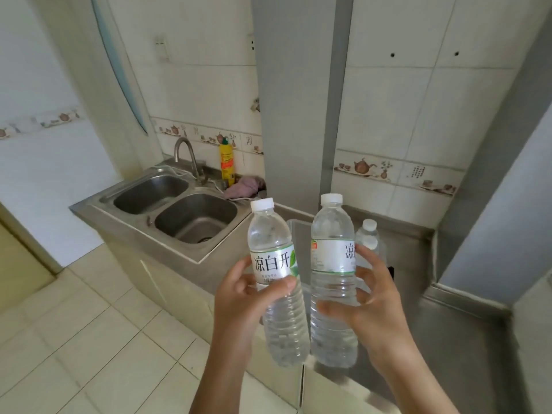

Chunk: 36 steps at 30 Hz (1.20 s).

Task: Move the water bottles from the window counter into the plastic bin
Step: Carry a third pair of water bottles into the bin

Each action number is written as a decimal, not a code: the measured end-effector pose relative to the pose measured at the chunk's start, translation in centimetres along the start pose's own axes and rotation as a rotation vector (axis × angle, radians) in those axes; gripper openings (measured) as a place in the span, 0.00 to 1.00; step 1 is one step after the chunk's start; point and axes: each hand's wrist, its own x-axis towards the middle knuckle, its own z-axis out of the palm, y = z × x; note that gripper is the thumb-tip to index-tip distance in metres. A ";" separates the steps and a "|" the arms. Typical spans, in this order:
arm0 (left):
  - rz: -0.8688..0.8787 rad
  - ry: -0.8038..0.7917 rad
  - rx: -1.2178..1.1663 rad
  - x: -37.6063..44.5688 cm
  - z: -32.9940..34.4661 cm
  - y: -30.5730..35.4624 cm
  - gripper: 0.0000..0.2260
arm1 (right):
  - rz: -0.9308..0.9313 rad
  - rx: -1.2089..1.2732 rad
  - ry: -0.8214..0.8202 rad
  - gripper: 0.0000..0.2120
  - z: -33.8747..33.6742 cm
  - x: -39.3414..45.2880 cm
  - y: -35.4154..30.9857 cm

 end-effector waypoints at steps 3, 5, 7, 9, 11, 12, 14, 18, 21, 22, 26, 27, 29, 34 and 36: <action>0.022 -0.078 -0.020 5.3 0.9 -0.1 0.28 | -0.006 -0.017 0.061 0.46 1.4 4.3 0.7; 0.033 -0.117 -0.046 9.1 1.4 -0.5 0.31 | -0.022 -0.034 0.107 0.46 2.3 7.4 1.3; 0.048 -0.161 -0.042 13.0 1.9 -0.9 0.36 | -0.023 -0.052 0.147 0.45 3.4 10.3 2.0; 0.066 -0.231 -0.024 17.0 2.2 -1.2 0.37 | -0.023 -0.081 0.194 0.44 4.6 13.2 2.4; 0.082 -0.307 0.010 20.7 2.7 -1.4 0.37 | -0.027 -0.130 0.265 0.43 5.6 16.1 2.9; 0.086 -0.339 0.023 22.4 2.9 -1.5 0.36 | -0.019 -0.145 0.303 0.43 5.9 17.4 3.3; 0.080 -0.393 0.047 25.3 3.3 -1.9 0.35 | 0.016 -0.159 0.364 0.43 6.6 19.7 3.8; 0.079 -0.487 0.117 29.9 3.9 -3.7 0.34 | 0.014 -0.274 0.465 0.39 7.4 23.1 5.1; 0.094 -0.520 0.196 32.0 4.6 -5.5 0.34 | 0.046 -0.357 0.540 0.37 7.4 24.8 6.3; 0.097 -0.521 0.219 32.4 4.8 -6.2 0.34 | 0.067 -0.390 0.554 0.37 7.3 25.2 6.8; 0.074 -0.538 0.324 33.4 6.1 -8.2 0.33 | 0.111 -0.543 0.597 0.36 6.9 26.1 8.5; 0.088 -0.543 0.364 33.6 6.5 -8.6 0.33 | 0.120 -0.604 0.600 0.35 6.8 26.4 8.8; 0.140 -0.555 0.458 33.7 7.1 -9.3 0.31 | 0.161 -0.714 0.597 0.32 6.9 26.9 9.2; 0.137 -0.528 0.528 34.6 7.7 -11.0 0.32 | 0.232 -0.809 0.576 0.27 7.0 27.8 11.4; 0.155 -0.544 0.554 35.1 7.7 -11.5 0.32 | 0.253 -0.818 0.572 0.24 7.3 28.0 11.7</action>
